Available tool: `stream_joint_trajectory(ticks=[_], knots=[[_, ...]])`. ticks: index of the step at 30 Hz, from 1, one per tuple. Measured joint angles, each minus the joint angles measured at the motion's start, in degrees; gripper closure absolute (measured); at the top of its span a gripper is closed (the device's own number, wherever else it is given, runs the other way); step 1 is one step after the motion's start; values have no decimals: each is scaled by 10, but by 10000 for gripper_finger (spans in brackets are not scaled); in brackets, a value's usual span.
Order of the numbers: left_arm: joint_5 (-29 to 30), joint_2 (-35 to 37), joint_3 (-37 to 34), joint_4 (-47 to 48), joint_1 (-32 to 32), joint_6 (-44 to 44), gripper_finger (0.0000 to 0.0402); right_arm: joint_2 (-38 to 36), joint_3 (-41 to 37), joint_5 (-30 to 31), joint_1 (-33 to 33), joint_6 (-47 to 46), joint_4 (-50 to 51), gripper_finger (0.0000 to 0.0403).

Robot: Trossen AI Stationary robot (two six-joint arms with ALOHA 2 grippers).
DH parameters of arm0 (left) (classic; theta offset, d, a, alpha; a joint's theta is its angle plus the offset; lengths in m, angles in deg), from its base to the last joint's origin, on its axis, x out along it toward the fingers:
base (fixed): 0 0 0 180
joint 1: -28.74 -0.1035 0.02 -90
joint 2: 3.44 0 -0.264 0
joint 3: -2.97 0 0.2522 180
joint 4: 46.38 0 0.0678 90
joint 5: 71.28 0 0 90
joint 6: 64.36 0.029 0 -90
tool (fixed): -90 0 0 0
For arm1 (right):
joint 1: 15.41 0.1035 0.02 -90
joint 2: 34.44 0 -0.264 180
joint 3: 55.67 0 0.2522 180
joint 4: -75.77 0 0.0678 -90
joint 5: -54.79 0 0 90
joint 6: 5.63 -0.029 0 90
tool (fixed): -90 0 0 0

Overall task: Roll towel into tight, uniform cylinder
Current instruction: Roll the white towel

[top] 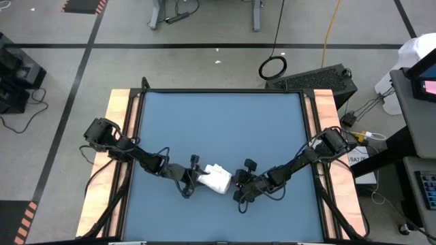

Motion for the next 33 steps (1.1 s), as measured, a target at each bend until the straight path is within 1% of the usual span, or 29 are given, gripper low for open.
stream_joint_trajectory(ticks=[8, 16, 21, 25, 27, 30, 31, 33], knots=[[0, 17, 0, 14, 1, -2, 225, 0, 0, -3, -3, 11, -1, 399], [-6, 18, 2, 21, 0, -51, 225, 0, 0, 2, -5, 33, -6, 399], [-7, 19, 3, 22, 0, -62, 225, -20, -1, 33, 8, 29, 45, 394], [-7, 19, 3, 22, 0, -63, 225, -53, -1, 58, 35, -20, 93, 362], [-7, 19, 3, 22, 0, -63, 225, -62, -1, 90, 53, -43, 99, 336], [-6, 19, 3, 22, 0, -63, 225, -64, -1, 155, 83, -50, 61, 289], [-6, 19, 3, 22, 0, -63, 225, -58, -1, 179, 91, -43, 34, 272], [-5, 19, 3, 22, 0, -63, 225, -43, 0, 201, 102, -11, -27, 237]])
